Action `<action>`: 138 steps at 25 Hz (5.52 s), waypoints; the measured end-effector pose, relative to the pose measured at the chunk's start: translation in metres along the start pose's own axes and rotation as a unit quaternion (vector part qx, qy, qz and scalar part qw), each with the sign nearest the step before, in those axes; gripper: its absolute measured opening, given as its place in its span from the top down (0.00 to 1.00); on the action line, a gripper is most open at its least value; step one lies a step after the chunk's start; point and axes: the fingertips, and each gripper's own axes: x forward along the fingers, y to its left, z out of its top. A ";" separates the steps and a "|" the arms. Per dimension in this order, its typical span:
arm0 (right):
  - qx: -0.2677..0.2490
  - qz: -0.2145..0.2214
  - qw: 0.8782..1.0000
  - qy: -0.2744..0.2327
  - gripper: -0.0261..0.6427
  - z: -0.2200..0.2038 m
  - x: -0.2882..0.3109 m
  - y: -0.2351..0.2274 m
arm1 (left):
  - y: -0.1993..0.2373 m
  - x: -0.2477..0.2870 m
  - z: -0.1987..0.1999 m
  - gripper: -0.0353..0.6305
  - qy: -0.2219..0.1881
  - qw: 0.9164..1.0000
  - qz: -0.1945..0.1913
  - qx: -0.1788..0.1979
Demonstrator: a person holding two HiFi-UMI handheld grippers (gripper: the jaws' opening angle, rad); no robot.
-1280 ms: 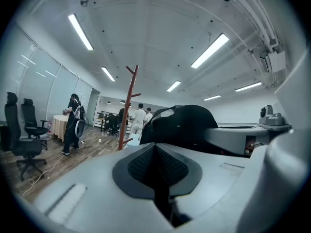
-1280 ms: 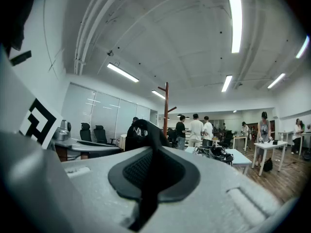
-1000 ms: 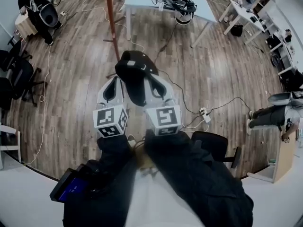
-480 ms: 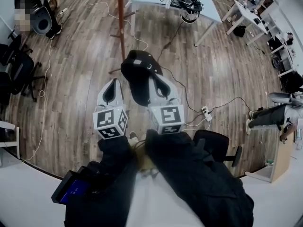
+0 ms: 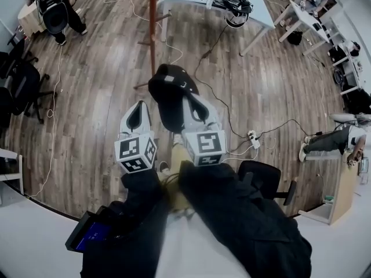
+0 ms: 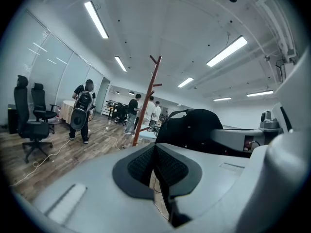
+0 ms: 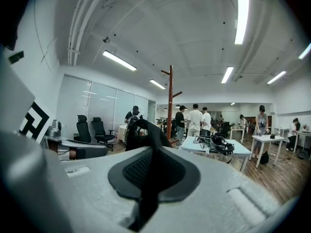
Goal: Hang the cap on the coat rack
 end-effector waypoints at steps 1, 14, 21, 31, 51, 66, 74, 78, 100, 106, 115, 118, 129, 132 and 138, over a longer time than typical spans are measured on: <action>0.001 0.001 1.000 0.002 0.94 -0.002 0.006 -0.003 | 0.001 0.006 -0.002 0.94 0.002 1.000 0.000 -0.001; 0.009 0.040 0.999 -0.015 0.94 0.022 0.149 -0.063 | 0.026 0.149 0.043 0.94 -0.008 0.999 0.026 0.021; 0.008 0.046 0.999 -0.013 0.94 0.026 0.177 -0.087 | 0.010 0.190 0.053 0.94 -0.009 0.999 0.014 0.029; 0.025 0.040 0.998 0.032 0.94 -0.002 0.260 -0.153 | 0.028 0.283 0.039 0.94 0.045 0.998 0.037 0.021; 0.001 -0.091 0.994 0.056 0.94 -0.014 0.382 -0.239 | 0.075 0.356 0.019 0.94 0.111 0.994 0.020 -0.007; 0.012 -0.020 0.990 0.139 0.94 -0.117 0.392 -0.147 | 0.101 0.338 0.010 0.94 0.120 0.992 0.039 -0.007; 0.030 0.047 0.983 0.176 0.91 -0.150 0.404 -0.120 | 0.103 0.332 0.007 0.94 0.123 0.992 0.039 -0.010; 0.067 0.086 0.978 0.176 0.80 -0.151 0.403 -0.116 | 0.101 0.339 0.010 0.94 0.119 0.992 0.036 -0.010; 0.057 0.089 0.994 -0.019 0.86 0.053 0.363 -0.101 | 0.065 0.348 0.110 0.94 0.025 0.999 -0.038 0.023; 0.056 0.075 0.995 -0.046 0.96 0.069 0.368 -0.111 | 0.060 0.354 0.133 0.94 -0.004 0.998 -0.045 0.041; 0.044 0.081 0.994 -0.063 0.96 0.084 0.378 -0.114 | 0.058 0.363 0.154 0.94 -0.027 0.997 -0.047 0.056; 0.041 0.082 0.993 -0.069 0.96 0.089 0.379 -0.116 | 0.059 0.365 0.159 0.94 -0.032 0.997 -0.044 0.058; 0.043 0.078 0.993 -0.072 0.97 0.091 0.382 -0.119 | 0.064 0.366 0.162 0.94 -0.036 0.997 -0.035 0.058; 0.047 0.075 0.994 -0.071 0.97 0.090 0.382 -0.120 | 0.065 0.367 0.161 0.94 -0.034 0.997 -0.033 0.059; 0.045 0.070 0.994 -0.071 0.97 0.087 0.381 -0.118 | 0.071 0.365 0.158 0.94 -0.031 0.997 -0.028 0.060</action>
